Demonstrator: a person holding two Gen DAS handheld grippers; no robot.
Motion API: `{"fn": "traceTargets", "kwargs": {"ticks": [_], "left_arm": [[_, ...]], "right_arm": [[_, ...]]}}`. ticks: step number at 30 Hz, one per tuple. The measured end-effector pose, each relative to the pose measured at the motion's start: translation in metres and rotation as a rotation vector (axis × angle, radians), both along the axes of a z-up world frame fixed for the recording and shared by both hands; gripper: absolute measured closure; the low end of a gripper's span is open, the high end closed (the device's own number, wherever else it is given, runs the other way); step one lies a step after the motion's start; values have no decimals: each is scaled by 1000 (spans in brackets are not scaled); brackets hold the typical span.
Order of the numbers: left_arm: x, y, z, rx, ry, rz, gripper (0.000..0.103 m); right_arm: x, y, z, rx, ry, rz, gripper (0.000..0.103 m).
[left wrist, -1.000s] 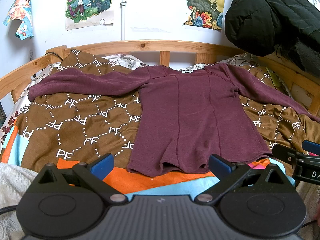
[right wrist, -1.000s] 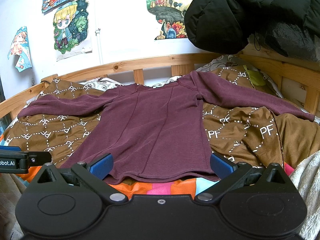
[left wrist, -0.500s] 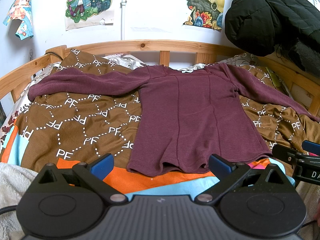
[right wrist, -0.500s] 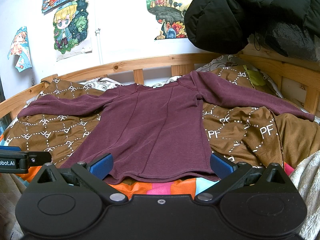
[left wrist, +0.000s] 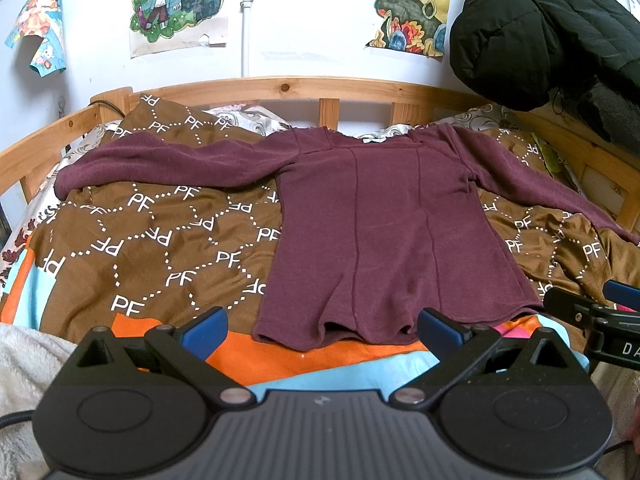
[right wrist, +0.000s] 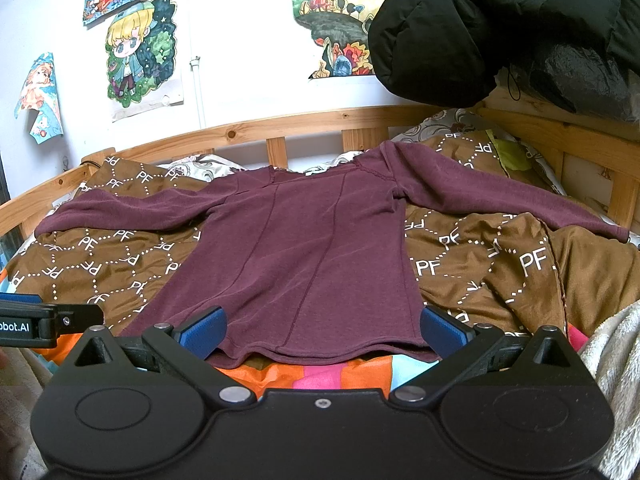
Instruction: Fold small clothes
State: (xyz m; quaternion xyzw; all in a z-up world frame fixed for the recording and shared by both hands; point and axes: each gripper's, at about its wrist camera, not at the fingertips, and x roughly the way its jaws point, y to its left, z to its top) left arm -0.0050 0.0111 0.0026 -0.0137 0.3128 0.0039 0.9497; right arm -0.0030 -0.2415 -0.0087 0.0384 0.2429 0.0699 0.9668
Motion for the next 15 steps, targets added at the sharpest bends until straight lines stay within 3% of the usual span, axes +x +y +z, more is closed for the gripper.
{"fn": "traceTargets", "kwargs": {"ticks": [6,15], "left_arm": [[3,-1,-9,0,23,9,1],[24,8,-17,-24,167,37,1]], "right_arm": [[-1,-1,-1,-4,9,-2,1],[28,-8,-15,20,210,-88,0]]}}
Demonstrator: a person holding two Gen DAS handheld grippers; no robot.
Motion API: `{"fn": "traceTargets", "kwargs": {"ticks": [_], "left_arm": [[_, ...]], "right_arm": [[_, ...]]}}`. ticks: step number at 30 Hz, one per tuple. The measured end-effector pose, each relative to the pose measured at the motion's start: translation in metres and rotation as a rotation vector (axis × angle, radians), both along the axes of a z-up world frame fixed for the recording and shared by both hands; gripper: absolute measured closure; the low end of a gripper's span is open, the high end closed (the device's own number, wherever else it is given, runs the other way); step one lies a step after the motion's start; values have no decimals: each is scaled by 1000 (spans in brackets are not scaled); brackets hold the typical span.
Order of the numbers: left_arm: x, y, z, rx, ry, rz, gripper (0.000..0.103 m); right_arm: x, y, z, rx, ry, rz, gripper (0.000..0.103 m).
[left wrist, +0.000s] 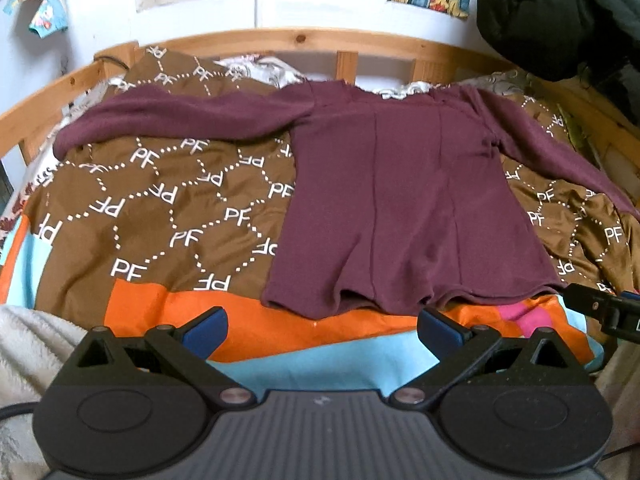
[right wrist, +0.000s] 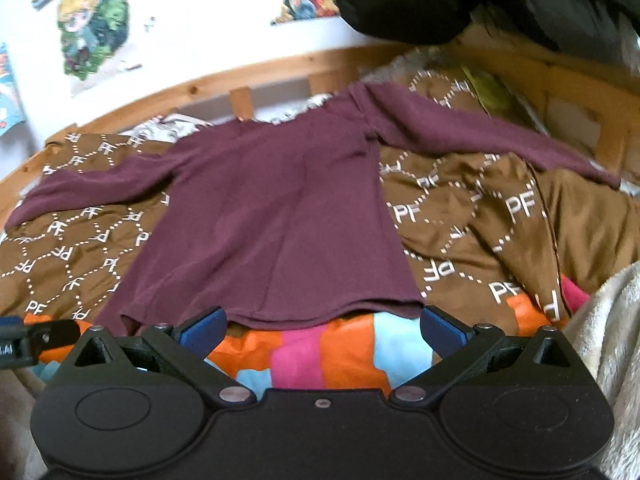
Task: Fold small clothes
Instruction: 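Move the right gripper to a maroon sleeve cuff and close on it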
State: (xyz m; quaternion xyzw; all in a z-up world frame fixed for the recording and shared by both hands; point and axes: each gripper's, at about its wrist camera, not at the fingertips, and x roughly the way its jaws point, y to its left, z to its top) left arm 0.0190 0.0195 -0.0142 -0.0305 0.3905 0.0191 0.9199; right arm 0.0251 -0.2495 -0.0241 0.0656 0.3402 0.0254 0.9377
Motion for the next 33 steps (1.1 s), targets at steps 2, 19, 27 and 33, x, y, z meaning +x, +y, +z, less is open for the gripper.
{"fn": "traceTargets", "kwargs": {"ticks": [2,19,27,33], "left_arm": [[7,2,2,-14,17,-7,1],[116,-3,9,-51,154,-28,1],[167,-23,-5,-33,177,-75,1],[186,-25,-20,-16,174,-91,1]], "right_arm": [[4,0,3,-11,20,-12,0],[68,-33,30,-81,-36,-67,0],[119,-86,21,59,-26,-186,0],[142,-120,18,168,-113,-263,0]]}}
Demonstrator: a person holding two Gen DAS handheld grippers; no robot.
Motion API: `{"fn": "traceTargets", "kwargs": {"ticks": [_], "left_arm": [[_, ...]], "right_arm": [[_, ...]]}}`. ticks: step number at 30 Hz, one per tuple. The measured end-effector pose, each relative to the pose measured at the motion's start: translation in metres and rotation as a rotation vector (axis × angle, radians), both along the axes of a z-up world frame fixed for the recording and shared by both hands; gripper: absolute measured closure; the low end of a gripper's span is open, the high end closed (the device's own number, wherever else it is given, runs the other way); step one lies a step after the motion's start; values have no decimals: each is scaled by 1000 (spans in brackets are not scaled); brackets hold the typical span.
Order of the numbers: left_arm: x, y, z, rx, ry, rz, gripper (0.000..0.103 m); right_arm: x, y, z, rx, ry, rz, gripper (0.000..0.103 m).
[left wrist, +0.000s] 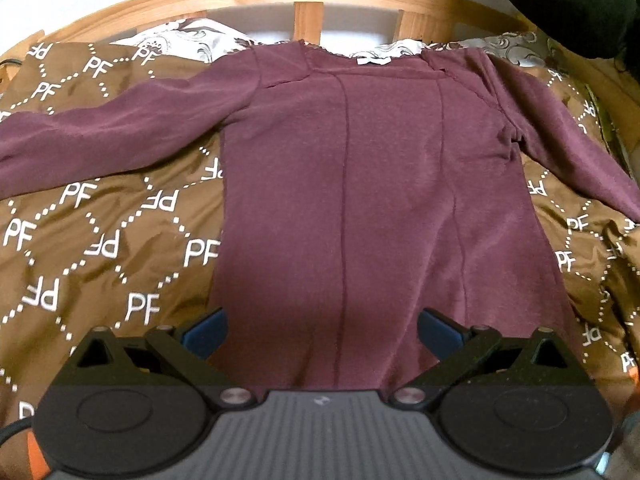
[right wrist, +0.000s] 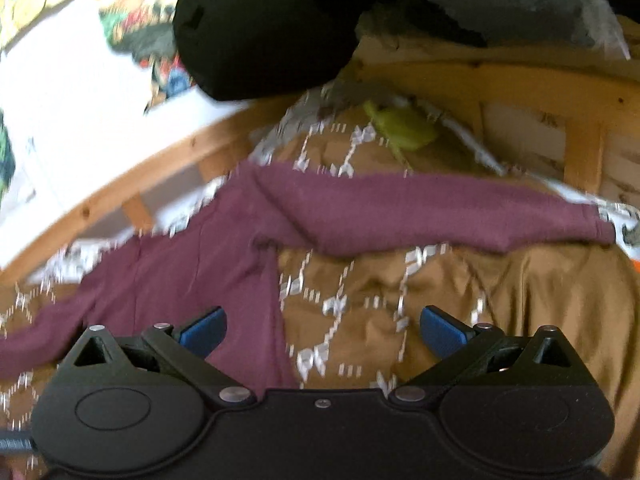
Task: Fold small clothes
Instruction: 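Move the right gripper to a maroon sleeve cuff and close on it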
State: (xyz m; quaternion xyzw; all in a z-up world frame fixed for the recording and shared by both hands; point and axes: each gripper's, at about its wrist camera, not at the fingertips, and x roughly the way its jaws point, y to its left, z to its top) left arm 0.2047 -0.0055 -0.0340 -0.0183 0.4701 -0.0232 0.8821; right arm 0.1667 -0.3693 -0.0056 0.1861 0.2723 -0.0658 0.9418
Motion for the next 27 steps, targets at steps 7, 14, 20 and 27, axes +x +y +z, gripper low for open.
{"fn": "traceTargets", "kwargs": {"ticks": [7,14,20,27], "left_arm": [[3,7,-17,-1,2,5,1],[-2,15,-31,-32,57,12,1],[-2,12,-34,-28,68,0,1],[-4,5,-34,24,42,-27,1]], "right_arm": [[14,-31,-12,88,-77,-74,0],[-2,-71,-24,230,-140,-266,0],[-5,-102,-39,343,-135,-411,0],[9,-116,-36,285,-127,-490,2]]}}
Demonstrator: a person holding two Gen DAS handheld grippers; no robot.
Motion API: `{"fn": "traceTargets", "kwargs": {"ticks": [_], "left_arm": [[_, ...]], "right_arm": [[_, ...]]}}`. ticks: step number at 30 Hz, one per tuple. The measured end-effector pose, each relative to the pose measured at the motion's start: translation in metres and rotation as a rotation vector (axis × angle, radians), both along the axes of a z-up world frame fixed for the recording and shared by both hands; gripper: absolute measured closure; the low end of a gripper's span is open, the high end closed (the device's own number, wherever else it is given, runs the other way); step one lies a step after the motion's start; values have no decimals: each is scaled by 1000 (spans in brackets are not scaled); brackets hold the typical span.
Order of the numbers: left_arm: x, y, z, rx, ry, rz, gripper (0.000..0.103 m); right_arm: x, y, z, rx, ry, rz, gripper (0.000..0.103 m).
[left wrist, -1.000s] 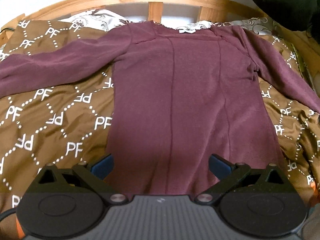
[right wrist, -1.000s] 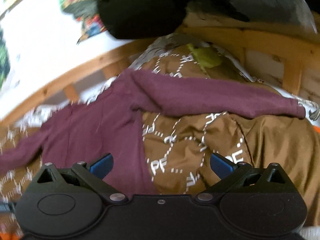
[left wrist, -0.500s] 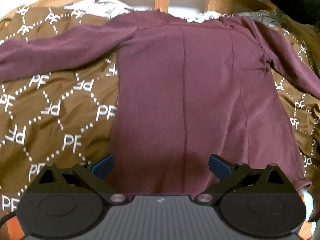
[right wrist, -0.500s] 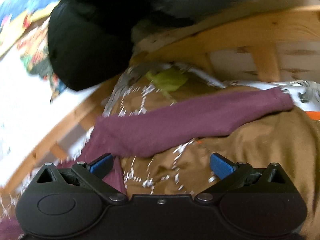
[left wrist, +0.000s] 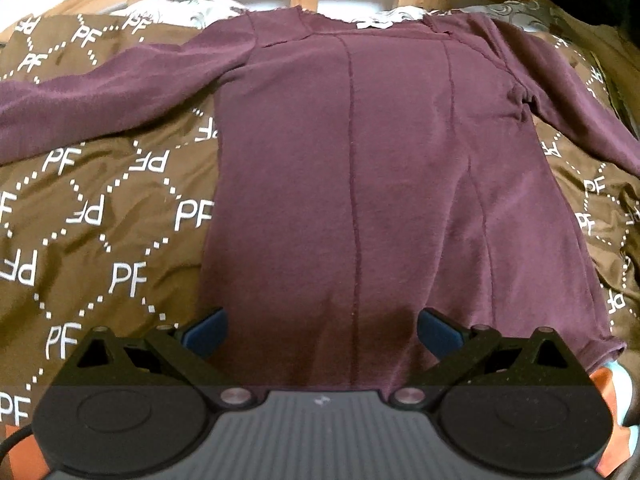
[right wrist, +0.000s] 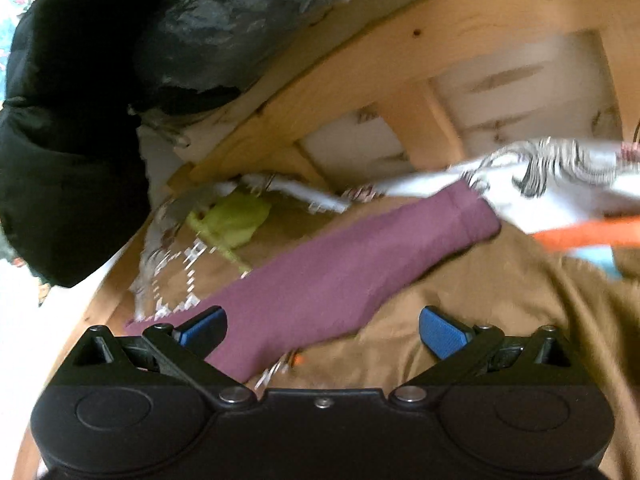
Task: Fold small clothes
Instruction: 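Move the right gripper to a maroon sleeve cuff and close on it, then lift the sleeve with the right gripper, fold it across the shirt body, open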
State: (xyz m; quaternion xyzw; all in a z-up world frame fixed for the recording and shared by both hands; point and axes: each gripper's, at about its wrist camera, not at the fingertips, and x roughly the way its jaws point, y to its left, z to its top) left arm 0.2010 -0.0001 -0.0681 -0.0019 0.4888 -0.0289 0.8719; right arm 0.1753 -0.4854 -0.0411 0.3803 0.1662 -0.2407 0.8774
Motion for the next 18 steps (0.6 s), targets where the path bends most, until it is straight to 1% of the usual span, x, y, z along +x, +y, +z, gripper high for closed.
{"fn": "traceTargets", "kwargs": {"ticks": [1,3,4,5,7,9,10,11,12,15,16,18], "left_arm": [[-1,-2,0,11,-6,-6,1],[-1,-4,0,29,-14,-15,1],[-1,-5,0,34,-13,-18,1],[-1,-6,1,32,-9,-16,1],[-2,-6,3,7,-4,-11,1],[-4,-5,7,-8,-15,-10,1],[-5,-5,9,-7,-25,-5,1],[-6,-3,10,-7,-34,1,1],[-8,-1,12,-9,-40,7,1],[-9,5,16,-39,-48,27,1],[-10,8,17,-54,-49,34,1],[-11,13,20,-75,-55,46,1]], "right_arm": [[2,-3,1,-17,5,-20,4],[6,-8,2,-51,27,-65,12],[7,-12,1,-50,37,-86,14],[9,-18,0,-36,39,-102,19],[6,-25,-3,-6,35,-143,32],[1,-27,-4,12,36,-195,61],[-1,-29,-4,21,41,-215,68],[-1,-30,-5,22,43,-227,82],[-2,-31,-4,16,45,-236,91],[-4,-27,4,-31,37,-229,97],[-4,-22,11,-65,21,-214,97],[-5,-6,29,-186,-15,-172,97]]}}
